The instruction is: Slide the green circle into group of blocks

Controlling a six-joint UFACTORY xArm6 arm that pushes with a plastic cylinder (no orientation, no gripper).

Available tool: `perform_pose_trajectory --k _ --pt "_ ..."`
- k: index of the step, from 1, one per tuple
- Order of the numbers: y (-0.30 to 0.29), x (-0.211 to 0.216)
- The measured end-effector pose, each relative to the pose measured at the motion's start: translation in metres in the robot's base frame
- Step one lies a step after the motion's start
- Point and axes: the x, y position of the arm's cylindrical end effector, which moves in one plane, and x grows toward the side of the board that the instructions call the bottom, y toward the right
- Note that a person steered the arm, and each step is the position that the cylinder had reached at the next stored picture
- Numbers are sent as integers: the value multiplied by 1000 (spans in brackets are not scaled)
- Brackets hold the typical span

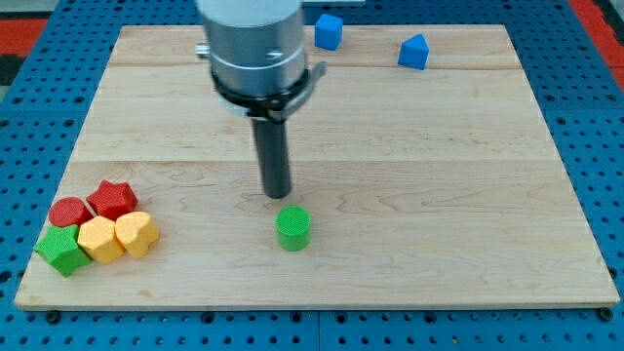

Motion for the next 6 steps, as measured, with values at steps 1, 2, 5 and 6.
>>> perform_pose_trajectory --k 1,2,5,6 --pt "17 41" --pt "17 58" --pt "98 126" --pt "71 127"
